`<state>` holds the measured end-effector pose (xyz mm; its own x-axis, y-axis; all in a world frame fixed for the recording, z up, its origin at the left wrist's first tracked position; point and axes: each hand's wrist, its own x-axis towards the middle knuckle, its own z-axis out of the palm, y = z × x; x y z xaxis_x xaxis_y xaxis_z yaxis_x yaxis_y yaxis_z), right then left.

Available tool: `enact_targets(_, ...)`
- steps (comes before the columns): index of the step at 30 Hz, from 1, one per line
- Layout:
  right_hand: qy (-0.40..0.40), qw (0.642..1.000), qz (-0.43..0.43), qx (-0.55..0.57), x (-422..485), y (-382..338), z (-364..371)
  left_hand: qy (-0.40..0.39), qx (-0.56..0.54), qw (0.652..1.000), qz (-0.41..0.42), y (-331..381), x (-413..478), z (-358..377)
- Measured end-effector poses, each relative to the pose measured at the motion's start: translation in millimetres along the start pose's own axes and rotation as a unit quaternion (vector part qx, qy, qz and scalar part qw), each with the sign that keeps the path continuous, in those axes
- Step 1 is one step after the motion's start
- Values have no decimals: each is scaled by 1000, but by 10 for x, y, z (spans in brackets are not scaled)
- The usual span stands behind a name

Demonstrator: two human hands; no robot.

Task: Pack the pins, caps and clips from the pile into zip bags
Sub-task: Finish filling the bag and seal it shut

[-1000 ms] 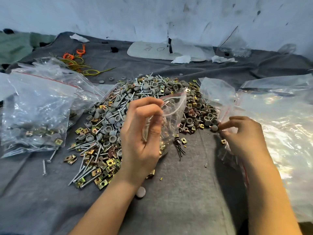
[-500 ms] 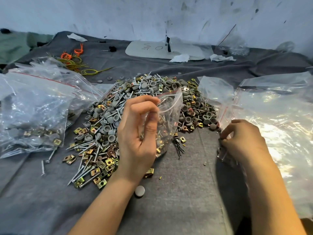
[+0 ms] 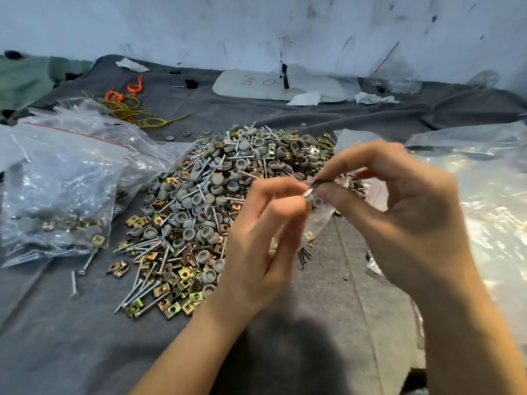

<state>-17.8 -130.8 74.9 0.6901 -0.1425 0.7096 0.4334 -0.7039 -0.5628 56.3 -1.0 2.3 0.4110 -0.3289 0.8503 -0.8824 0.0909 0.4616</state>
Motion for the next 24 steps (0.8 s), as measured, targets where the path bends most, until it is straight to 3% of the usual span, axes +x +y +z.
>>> enact_targets(3, -52, 997, 46, 18, -27, 62, 32, 12, -4, 1000, -14, -11, -9, -13)
enact_targets(8, 45, 974, 143, 171, -32, 281, 61, 79, -78, 990, -88, -55, 56, -52)
enact_targets(12, -51, 932, 249, 260, -122, 470, 266, 121, -102, 980, -125, -111, 92, -130)
enact_targets(14, -135, 919, 262, 262, -159, 501, 380, 153, -188, 954, -175, -116, 117, -154)
enact_targets(18, -240, 916, 250, 201, -182, 486, 527, 237, -337, 866, -283, -142, 202, -206)
enact_targets(21, -272, 888, 287, 236, -218, 469, 579, 280, -380, 822, -320, -180, 245, -271)
enact_targets(24, -269, 842, 348, 312, -234, 461, 578, 304, -380, 804, -343, -206, 261, -319)
